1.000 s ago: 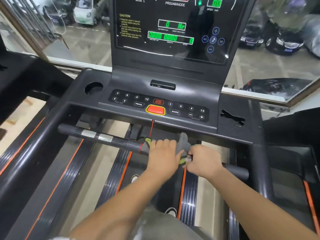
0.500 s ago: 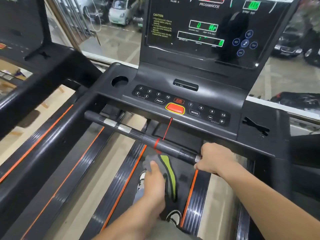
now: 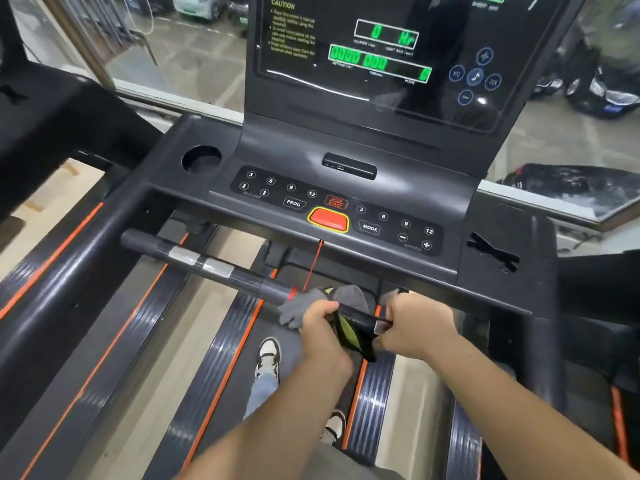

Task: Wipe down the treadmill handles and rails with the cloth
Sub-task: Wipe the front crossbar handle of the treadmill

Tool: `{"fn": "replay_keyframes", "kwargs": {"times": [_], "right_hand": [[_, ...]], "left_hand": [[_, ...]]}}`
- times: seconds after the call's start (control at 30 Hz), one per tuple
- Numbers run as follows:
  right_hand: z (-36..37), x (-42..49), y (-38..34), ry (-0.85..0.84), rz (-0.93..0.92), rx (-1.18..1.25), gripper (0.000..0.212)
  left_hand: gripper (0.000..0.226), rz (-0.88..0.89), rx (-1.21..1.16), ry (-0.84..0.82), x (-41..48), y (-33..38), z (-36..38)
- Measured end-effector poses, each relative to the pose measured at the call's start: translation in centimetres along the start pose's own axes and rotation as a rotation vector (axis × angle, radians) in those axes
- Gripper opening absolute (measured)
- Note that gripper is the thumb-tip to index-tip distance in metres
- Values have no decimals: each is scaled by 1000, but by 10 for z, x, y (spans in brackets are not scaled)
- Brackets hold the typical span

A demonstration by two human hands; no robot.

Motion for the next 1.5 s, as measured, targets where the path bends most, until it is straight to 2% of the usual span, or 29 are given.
{"fn": "replay_keyframes", "kwargs": {"times": [0.07, 0.2, 0.3, 0.43, 0.6, 0.7, 0.73, 0.77, 0.83, 0.87, 0.9, 0.97, 1.0, 1.07, 1.17, 1.2, 1.3, 1.33, 1.37, 1.43, 1.5], "right_hand": [[-1, 2, 1, -7, -2, -1, 44], [1, 4, 0, -34, 7, -10, 47], [-1, 4, 0, -36, 22, -15, 40], [-4, 0, 3, 23, 49, 6, 27], [-3, -17, 7, 88, 40, 70, 37], [0, -28, 13, 141, 22, 158, 43], [1, -30, 16, 142, 12, 204, 42], [3, -32, 20, 140, 8, 254, 40], [1, -38, 30, 149, 29, 299, 45], [1, -42, 37, 146, 48, 269, 46], [1, -47, 43, 141, 70, 225, 43], [3, -53, 53, 127, 106, 163, 33], [3, -55, 55, 131, 116, 152, 28], [1, -55, 56, 152, 128, 148, 21], [0, -55, 55, 165, 137, 150, 17], [0, -55, 56, 163, 149, 161, 16], [3, -57, 58, 149, 179, 204, 19], [3, -57, 58, 154, 182, 211, 20], [2, -57, 58, 169, 182, 211, 20], [2, -58, 58, 187, 177, 190, 19], [2, -57, 58, 190, 173, 177, 19]], "left_hand": [[21, -50, -24, -128, 6, 2, -2], [28, -141, -43, -179, 10, 0, -6], [21, -112, -25, -128, -3, -3, 10], [33, -79, 4, 43, -14, -10, -3], [21, 32, 222, 4, -43, 24, -32], [24, 304, 331, -88, -76, 64, -10], [23, 487, 398, -130, -86, 78, -1], [23, 751, 546, -173, -97, 91, 10], [23, 1362, 1034, -227, -112, 95, 33], [30, 1549, 1324, -227, -105, 82, 40], [43, 1634, 1614, -209, -88, 66, 41], [73, 1640, 2079, -179, -53, 30, 33], [85, 1596, 2191, -177, -45, 17, 29], [93, 1612, 2194, -162, -44, 10, 35], [77, 1600, 2260, -167, -39, 21, 66], [74, 1519, 2262, -188, -33, 26, 79], [77, 1123, 2305, -219, -9, 27, 106], [77, 1113, 2293, -201, -6, 26, 110], [74, 1159, 2270, -193, -6, 24, 110], [62, 1473, 2136, -202, -23, 23, 92], [46, 1760, 1983, -292, -42, 16, 49]]}}
Point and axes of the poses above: each hand's wrist, its own x-axis towards the middle knuckle, its own z-axis out of the palm, y = z × x, the point moved 9 cm from there along x, towards the middle knuckle, and after that the axes turned 11 degrees about y, right-handed, at the moved point
